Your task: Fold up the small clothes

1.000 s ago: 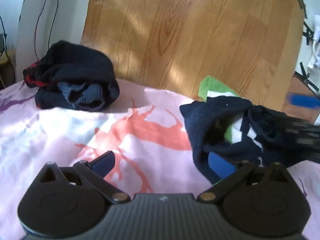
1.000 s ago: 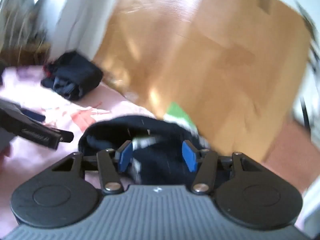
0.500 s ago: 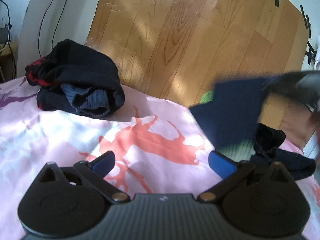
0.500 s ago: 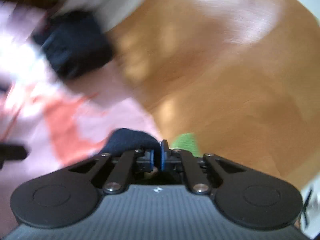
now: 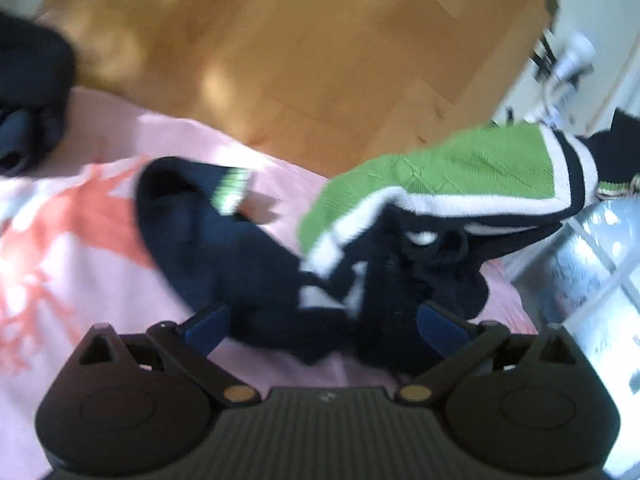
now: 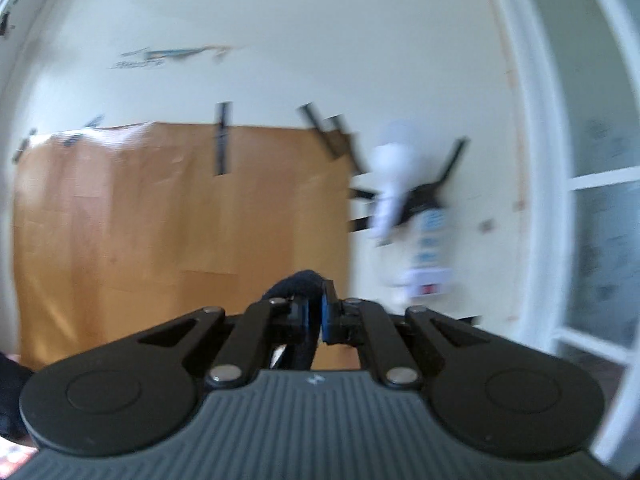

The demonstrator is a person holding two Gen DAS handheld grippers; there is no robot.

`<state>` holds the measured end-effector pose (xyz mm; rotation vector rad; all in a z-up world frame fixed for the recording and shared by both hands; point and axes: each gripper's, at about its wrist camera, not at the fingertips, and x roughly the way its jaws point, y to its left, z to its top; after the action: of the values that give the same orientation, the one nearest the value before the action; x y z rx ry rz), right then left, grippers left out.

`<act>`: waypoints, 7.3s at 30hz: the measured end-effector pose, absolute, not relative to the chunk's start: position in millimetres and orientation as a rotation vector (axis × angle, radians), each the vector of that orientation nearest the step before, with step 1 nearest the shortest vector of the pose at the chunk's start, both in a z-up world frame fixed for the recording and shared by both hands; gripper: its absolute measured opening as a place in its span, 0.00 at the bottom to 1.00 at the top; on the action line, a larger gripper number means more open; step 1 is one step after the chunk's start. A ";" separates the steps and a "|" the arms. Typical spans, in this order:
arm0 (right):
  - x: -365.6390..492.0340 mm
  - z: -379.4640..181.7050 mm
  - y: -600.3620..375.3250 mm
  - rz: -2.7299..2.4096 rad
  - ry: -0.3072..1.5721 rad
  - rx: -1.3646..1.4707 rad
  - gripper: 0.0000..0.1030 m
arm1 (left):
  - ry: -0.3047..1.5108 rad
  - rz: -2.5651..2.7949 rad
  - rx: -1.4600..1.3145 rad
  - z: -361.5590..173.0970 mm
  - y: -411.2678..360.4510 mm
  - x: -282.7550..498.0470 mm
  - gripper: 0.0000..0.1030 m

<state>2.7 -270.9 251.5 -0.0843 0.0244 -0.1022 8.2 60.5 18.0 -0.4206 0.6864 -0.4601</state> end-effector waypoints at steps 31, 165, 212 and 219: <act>-47.5 145.6 -238.8 0.647 0.310 0.196 0.03 | 0.414 -0.213 -0.554 141.9 210.6 -26.5 0.09; 36.3 55.8 -446.8 -0.151 0.482 0.314 0.77 | 0.572 -0.296 -0.078 64.5 21.6 60.4 0.40; 176.4 -7.9 -245.0 0.417 0.837 -0.128 0.78 | 0.825 -0.404 0.219 14.6 36.5 138.9 0.42; 120.5 7.4 -199.3 0.282 0.656 -0.461 0.16 | 0.694 -0.345 0.282 22.6 5.6 114.9 0.18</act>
<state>120.5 -199.3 7.4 -0.4611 0.6556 0.2817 114.9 5.6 22.6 0.2823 0.6945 -0.3446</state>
